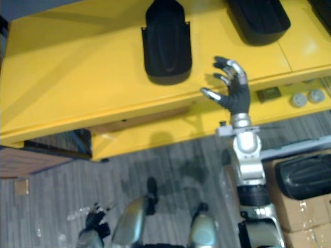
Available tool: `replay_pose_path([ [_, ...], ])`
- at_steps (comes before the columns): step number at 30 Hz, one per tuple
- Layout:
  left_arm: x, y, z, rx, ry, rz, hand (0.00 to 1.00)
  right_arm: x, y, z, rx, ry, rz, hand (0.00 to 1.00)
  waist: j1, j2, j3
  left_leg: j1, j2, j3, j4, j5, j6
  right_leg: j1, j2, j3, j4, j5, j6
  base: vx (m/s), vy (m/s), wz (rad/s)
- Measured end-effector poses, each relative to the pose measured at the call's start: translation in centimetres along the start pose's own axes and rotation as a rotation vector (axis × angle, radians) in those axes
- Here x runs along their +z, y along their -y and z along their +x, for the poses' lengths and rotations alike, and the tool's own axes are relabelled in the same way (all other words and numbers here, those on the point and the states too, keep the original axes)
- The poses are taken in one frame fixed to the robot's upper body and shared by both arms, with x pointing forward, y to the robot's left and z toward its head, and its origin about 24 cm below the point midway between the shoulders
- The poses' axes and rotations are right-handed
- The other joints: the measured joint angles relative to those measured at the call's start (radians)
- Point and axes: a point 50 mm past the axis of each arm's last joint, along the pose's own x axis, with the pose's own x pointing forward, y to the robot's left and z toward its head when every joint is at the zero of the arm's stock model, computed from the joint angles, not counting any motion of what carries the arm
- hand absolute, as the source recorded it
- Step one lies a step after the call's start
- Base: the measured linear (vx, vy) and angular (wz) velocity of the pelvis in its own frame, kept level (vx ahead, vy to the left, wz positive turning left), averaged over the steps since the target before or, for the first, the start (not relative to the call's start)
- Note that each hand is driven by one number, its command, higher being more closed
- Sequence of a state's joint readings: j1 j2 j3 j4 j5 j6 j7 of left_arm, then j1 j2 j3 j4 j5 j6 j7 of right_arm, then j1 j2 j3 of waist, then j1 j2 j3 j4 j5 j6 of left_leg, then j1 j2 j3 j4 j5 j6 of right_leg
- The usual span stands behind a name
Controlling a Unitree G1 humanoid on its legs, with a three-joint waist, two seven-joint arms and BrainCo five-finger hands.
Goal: Walk over and take plastic housings, then place them on the shelf
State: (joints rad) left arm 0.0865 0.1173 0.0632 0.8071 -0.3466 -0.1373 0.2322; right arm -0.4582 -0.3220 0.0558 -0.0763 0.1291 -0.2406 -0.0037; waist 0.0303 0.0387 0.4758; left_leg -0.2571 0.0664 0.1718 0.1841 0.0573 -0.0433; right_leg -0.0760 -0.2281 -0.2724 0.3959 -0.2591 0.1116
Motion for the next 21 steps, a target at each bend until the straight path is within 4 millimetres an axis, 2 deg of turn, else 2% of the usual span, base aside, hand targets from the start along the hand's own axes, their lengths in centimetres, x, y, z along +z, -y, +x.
replay_pose_path([
  [8, -0.5, -0.1, -0.1, 0.003, -0.018, 0.010, 0.00, 1.7, -3.2, -0.3, 0.121, 0.068, 0.010, 1.00, -0.001, 0.007, 0.004, 0.032, 0.005, 0.005, -0.036, 0.014, -0.008, 0.011, 0.002, 0.005, -0.001, -0.001, -0.002, 0.01, -0.026, -0.04],
  [15, -0.7, 0.3, -0.2, -0.015, -0.005, 0.023, 0.00, 0.8, -6.1, -0.7, 0.199, -0.006, 0.075, 1.00, 0.003, 0.007, 0.004, 0.060, 0.005, 0.003, -0.043, 0.013, -0.009, 0.044, 0.003, 0.000, -0.018, -0.001, -0.001, 0.00, -0.003, 0.00],
  [21, -0.9, 0.3, -0.2, -0.014, -0.013, 0.027, 0.00, -2.3, -6.9, -0.9, 0.167, -0.152, 0.086, 1.00, 0.011, 0.007, 0.004, 0.057, 0.001, 0.000, -0.041, 0.014, -0.008, 0.044, 0.003, -0.003, -0.023, 0.002, 0.003, -0.02, -0.003, 0.01],
])
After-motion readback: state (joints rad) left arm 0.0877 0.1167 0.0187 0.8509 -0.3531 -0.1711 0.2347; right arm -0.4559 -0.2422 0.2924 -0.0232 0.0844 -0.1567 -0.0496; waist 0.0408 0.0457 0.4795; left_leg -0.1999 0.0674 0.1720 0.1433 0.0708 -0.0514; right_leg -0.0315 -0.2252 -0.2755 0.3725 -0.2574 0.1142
